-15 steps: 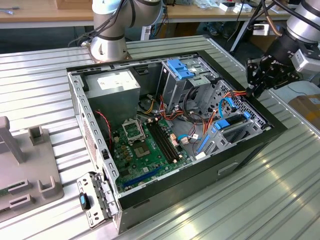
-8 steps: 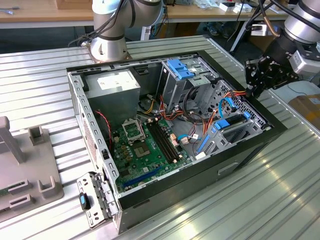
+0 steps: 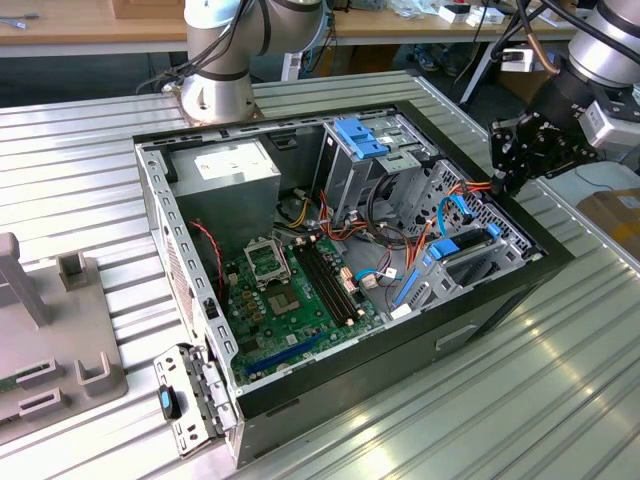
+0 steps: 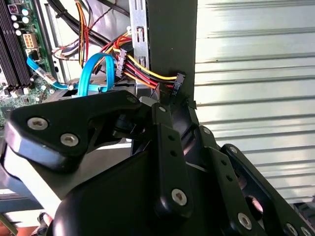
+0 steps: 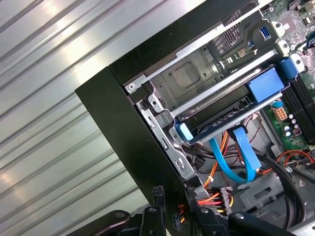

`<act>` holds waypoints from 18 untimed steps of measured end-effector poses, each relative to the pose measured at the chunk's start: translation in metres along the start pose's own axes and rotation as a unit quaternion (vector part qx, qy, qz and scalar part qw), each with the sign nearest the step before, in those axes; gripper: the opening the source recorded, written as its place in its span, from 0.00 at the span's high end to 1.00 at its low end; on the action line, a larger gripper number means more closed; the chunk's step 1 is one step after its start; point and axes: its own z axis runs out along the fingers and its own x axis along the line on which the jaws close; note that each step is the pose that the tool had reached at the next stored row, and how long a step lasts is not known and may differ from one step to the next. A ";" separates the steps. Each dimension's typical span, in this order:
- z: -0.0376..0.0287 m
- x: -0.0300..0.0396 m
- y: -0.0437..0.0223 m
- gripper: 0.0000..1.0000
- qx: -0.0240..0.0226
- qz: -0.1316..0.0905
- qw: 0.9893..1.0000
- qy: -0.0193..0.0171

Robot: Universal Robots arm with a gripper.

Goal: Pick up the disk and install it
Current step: 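Insert the first disk wire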

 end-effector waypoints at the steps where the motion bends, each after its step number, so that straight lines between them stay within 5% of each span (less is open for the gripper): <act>1: 0.0000 0.0000 0.0001 0.71 -0.002 -0.008 1.000 0.000; 7: 0.0000 0.0001 0.0000 0.71 -0.002 -0.013 1.000 0.001; 9: -0.0001 0.0001 0.0000 0.84 -0.003 -0.013 1.000 0.001; 15: -0.0001 0.0001 0.0000 0.84 -0.002 -0.014 1.000 0.001; 18: -0.0084 0.0004 -0.0008 0.84 -0.002 -0.014 1.000 0.001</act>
